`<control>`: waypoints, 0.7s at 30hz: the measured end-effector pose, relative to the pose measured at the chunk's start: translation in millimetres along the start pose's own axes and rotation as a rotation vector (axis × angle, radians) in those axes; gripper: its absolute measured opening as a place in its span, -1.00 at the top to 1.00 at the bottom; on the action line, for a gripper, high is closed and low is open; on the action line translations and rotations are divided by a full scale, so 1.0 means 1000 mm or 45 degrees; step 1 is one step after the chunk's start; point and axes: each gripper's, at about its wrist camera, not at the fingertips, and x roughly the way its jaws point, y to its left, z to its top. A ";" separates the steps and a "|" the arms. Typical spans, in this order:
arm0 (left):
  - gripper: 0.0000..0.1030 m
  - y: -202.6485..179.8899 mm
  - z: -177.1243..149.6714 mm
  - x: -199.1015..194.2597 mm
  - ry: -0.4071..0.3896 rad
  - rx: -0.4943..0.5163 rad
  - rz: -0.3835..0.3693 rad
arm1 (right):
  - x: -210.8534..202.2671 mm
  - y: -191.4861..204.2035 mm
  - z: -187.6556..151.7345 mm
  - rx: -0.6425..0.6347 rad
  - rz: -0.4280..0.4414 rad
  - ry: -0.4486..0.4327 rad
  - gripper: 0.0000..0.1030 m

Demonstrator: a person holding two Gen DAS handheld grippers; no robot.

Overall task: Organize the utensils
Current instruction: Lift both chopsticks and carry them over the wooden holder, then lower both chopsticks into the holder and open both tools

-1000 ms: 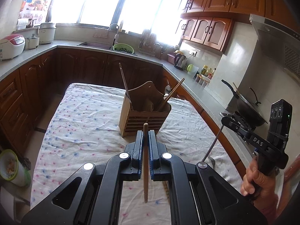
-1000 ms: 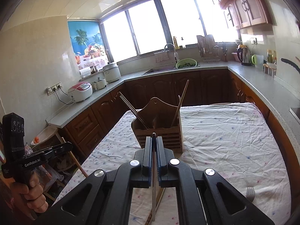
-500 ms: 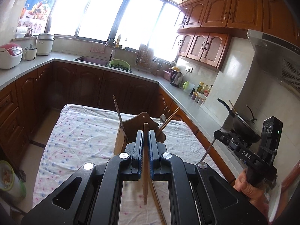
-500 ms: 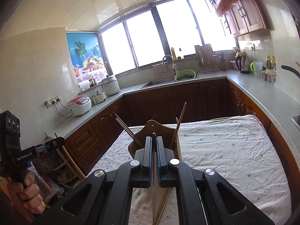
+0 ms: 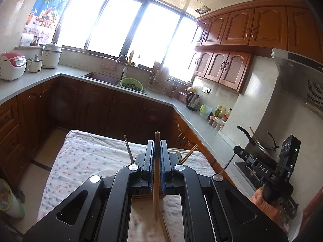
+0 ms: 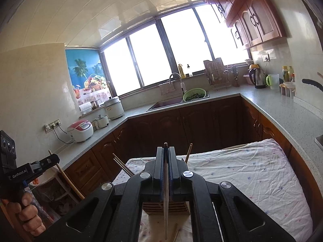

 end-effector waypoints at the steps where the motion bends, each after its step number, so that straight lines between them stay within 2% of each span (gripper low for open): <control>1: 0.92 0.001 0.003 0.002 -0.007 -0.002 0.000 | 0.002 -0.001 0.003 0.003 -0.002 -0.009 0.92; 21: 0.92 0.024 0.037 0.044 -0.157 -0.101 0.069 | 0.043 -0.024 0.031 0.083 -0.032 -0.180 0.92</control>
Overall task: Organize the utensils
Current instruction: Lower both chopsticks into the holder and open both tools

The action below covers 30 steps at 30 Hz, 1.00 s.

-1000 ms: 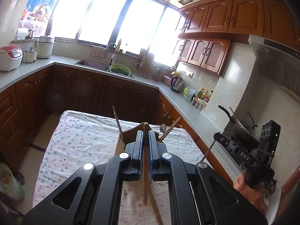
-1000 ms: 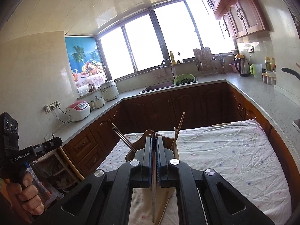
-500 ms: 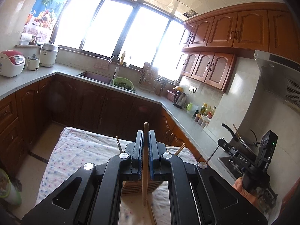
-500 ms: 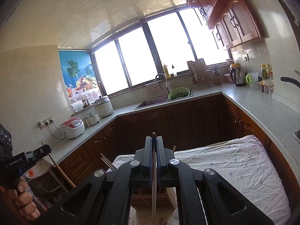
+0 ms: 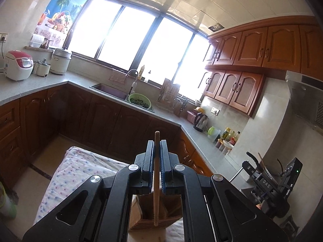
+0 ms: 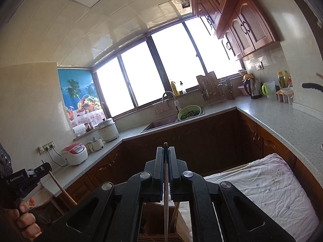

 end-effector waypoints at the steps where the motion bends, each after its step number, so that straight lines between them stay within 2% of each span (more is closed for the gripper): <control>1: 0.92 0.001 0.000 0.004 -0.007 -0.003 0.008 | 0.003 -0.001 0.000 0.004 -0.001 -0.010 0.92; 9: 0.92 0.021 -0.018 0.038 -0.027 -0.077 0.058 | 0.027 -0.005 -0.015 0.004 -0.029 -0.038 0.92; 18: 0.91 0.036 -0.066 0.072 0.075 -0.101 0.107 | 0.045 -0.015 -0.053 0.023 -0.058 0.034 0.92; 24: 0.91 0.025 -0.094 0.092 0.173 -0.039 0.108 | 0.056 -0.018 -0.072 0.045 -0.054 0.119 0.92; 30: 0.91 0.018 -0.096 0.092 0.179 0.022 0.112 | 0.064 -0.016 -0.086 0.028 -0.056 0.191 0.92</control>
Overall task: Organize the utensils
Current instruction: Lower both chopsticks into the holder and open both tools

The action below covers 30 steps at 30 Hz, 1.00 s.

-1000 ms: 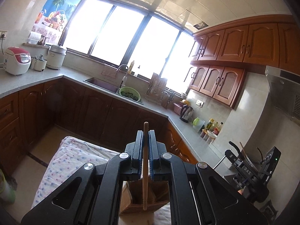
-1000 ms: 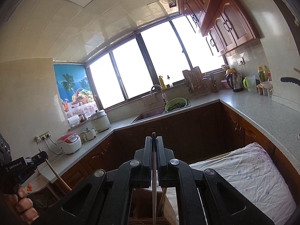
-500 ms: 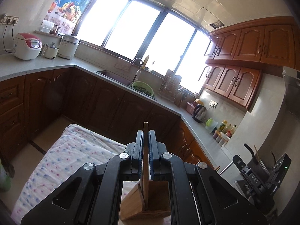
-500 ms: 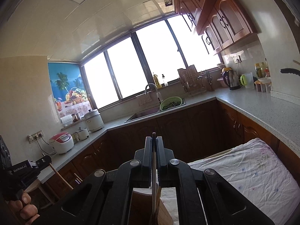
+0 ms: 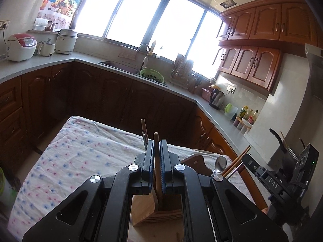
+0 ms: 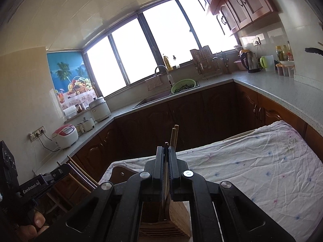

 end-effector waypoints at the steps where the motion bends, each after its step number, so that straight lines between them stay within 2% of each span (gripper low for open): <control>1: 0.91 0.000 0.001 0.000 0.003 0.002 0.006 | 0.000 -0.001 0.001 0.005 0.000 0.005 0.92; 16: 0.87 0.001 0.006 0.003 0.060 0.020 0.038 | 0.005 -0.003 0.007 0.030 0.007 0.072 0.91; 18: 0.83 0.000 0.006 0.003 0.059 0.019 0.044 | 0.006 -0.005 0.008 0.035 0.008 0.078 0.83; 24: 0.60 0.005 0.005 0.005 0.072 0.016 0.068 | 0.004 -0.004 0.011 0.023 -0.008 0.074 0.85; 26: 0.31 0.006 0.003 0.005 0.077 0.015 0.077 | 0.004 -0.004 0.011 0.023 -0.010 0.078 0.82; 30: 0.01 0.008 0.002 -0.003 0.054 0.017 0.100 | 0.000 -0.005 0.010 0.027 -0.017 0.069 0.77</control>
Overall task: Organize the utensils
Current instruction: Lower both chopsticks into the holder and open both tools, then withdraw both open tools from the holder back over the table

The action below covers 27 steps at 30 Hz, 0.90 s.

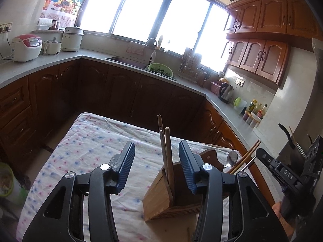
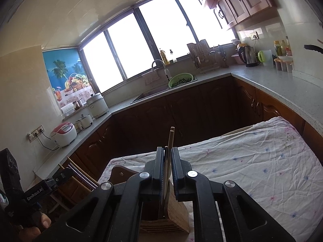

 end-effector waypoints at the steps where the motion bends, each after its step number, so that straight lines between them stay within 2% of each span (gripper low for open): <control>1: -0.27 0.002 0.000 -0.002 -0.004 -0.008 0.010 | -0.002 -0.001 0.000 0.004 0.000 -0.009 0.74; 2: -0.43 0.003 -0.001 -0.004 -0.017 -0.017 0.014 | -0.005 -0.001 -0.001 0.010 -0.004 -0.021 0.70; 3: -0.45 0.004 -0.001 -0.007 -0.028 -0.022 0.016 | -0.008 -0.002 -0.001 0.018 -0.011 -0.035 0.54; 4: -0.49 0.005 -0.002 -0.008 -0.029 -0.021 0.024 | -0.011 -0.003 -0.001 0.028 -0.016 -0.049 0.27; 5: -0.65 0.006 -0.002 -0.009 -0.024 -0.021 0.037 | -0.012 -0.005 0.000 0.038 -0.019 -0.059 0.09; 6: -0.72 0.007 -0.003 -0.010 -0.023 -0.021 0.045 | -0.014 -0.006 0.000 0.042 -0.018 -0.069 -0.21; 7: -0.79 0.007 -0.004 -0.011 -0.030 -0.017 0.047 | -0.015 -0.007 0.000 0.041 -0.024 -0.076 -0.36; 9: -0.88 0.007 -0.005 -0.012 -0.030 0.003 0.068 | -0.015 -0.009 -0.001 0.042 -0.027 -0.074 -0.53; 10: -0.99 0.008 -0.006 -0.012 -0.023 0.009 0.090 | -0.014 -0.010 -0.001 0.049 -0.018 -0.066 -0.65; 18: -1.00 0.010 -0.016 -0.019 0.016 0.033 0.137 | -0.022 -0.008 -0.007 0.045 0.007 -0.043 -0.75; 24: -1.00 0.002 -0.024 -0.045 -0.003 0.090 0.183 | -0.042 -0.003 -0.014 0.030 0.040 -0.031 -0.84; 27: -1.00 -0.002 -0.029 -0.060 -0.005 0.135 0.242 | -0.055 0.002 -0.020 0.007 0.050 -0.033 -0.87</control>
